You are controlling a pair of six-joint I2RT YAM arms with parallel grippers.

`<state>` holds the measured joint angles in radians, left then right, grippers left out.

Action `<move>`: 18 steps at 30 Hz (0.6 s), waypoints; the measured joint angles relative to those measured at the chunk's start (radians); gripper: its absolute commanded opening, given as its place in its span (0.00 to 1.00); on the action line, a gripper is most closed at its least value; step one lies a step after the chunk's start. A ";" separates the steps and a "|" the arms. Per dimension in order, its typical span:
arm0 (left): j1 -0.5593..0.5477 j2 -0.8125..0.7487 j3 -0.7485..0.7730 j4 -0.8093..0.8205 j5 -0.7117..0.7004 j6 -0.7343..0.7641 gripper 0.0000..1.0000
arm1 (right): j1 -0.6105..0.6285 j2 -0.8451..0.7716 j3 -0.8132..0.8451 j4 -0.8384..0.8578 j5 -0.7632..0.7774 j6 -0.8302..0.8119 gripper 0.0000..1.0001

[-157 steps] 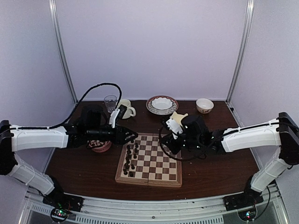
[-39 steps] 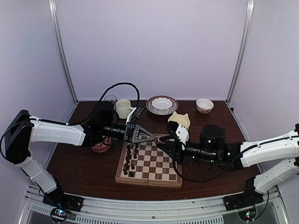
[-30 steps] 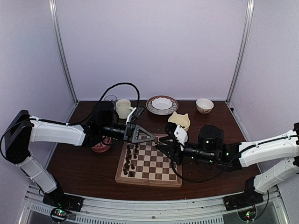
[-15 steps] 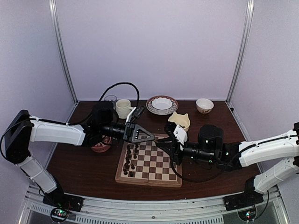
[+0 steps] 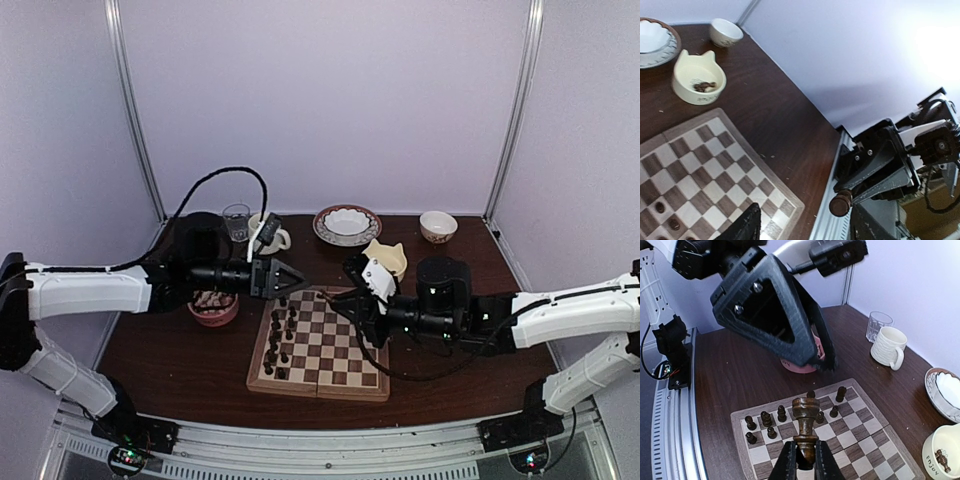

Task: Set up the chess pieces on the board
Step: Place the bishop on the chessboard.

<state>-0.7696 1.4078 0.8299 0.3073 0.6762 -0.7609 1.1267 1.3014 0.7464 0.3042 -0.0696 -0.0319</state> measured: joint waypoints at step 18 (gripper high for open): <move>0.005 -0.286 -0.073 -0.289 -0.583 0.213 0.63 | 0.000 0.216 0.605 -1.122 0.053 0.118 0.07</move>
<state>-0.7643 1.1221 0.7570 0.0181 0.0933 -0.5480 1.1263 1.5169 1.3518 -0.8173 -0.0170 0.0860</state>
